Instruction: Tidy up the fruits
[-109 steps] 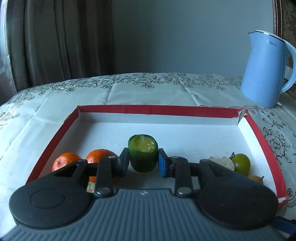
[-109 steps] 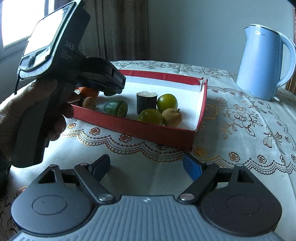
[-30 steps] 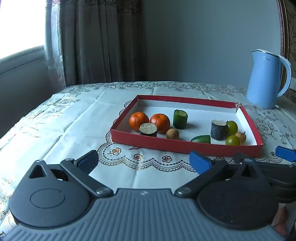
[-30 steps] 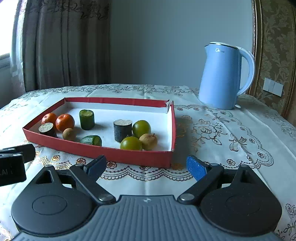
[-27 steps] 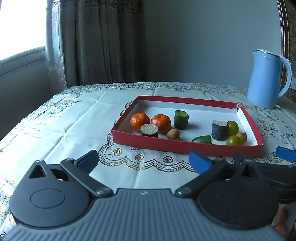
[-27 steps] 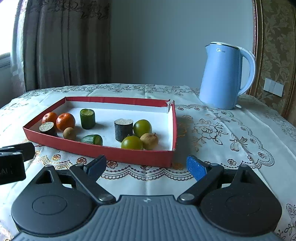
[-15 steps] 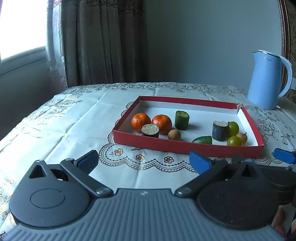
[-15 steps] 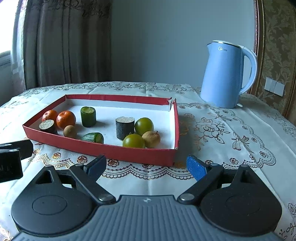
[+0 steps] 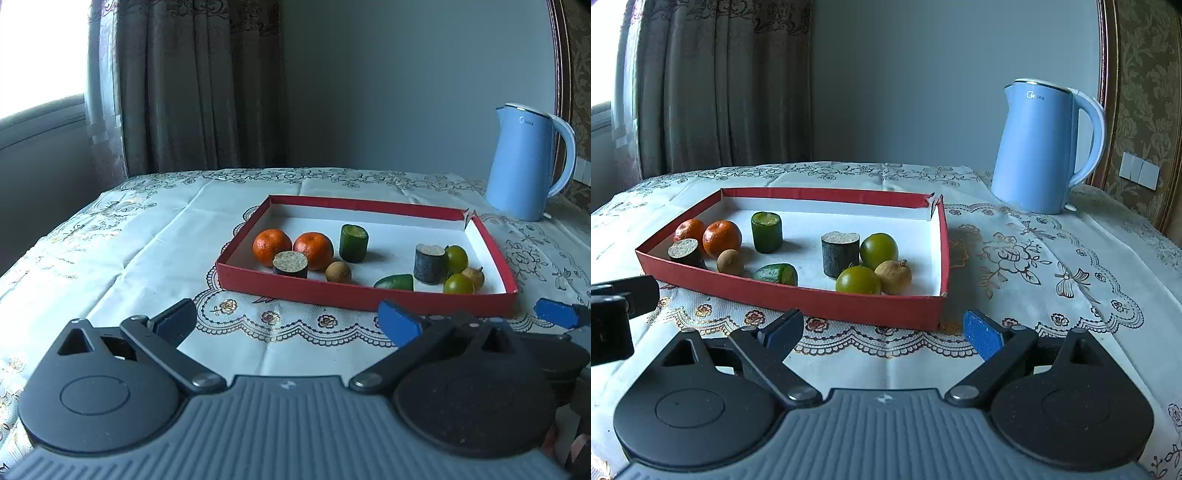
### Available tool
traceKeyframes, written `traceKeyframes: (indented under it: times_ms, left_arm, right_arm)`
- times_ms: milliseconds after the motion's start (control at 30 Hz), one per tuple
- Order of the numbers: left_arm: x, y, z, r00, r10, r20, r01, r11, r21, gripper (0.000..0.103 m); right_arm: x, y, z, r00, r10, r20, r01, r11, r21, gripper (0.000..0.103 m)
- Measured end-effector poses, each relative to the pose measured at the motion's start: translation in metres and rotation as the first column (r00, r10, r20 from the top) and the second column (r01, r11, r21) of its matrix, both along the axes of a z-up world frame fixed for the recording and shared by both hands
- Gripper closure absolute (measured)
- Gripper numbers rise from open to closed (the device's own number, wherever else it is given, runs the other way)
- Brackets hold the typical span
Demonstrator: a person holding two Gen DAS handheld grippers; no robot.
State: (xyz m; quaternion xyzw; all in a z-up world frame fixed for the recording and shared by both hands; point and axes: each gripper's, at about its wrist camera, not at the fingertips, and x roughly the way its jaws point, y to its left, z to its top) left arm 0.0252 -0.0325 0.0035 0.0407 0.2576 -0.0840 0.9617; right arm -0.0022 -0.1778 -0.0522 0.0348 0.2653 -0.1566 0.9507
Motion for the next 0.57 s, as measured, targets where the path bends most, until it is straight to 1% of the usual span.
traceKeyframes:
  times_ms: [567]
  left_arm:
    - [0.0,-0.0068,-0.0071,1.0,0.002,0.013,-0.003,0.998,0.063,0.0]
  right_arm:
    - [0.0008,0.0016,-0.0024,1.0,0.003,-0.008,-0.003,1.0,0.01,0.009]
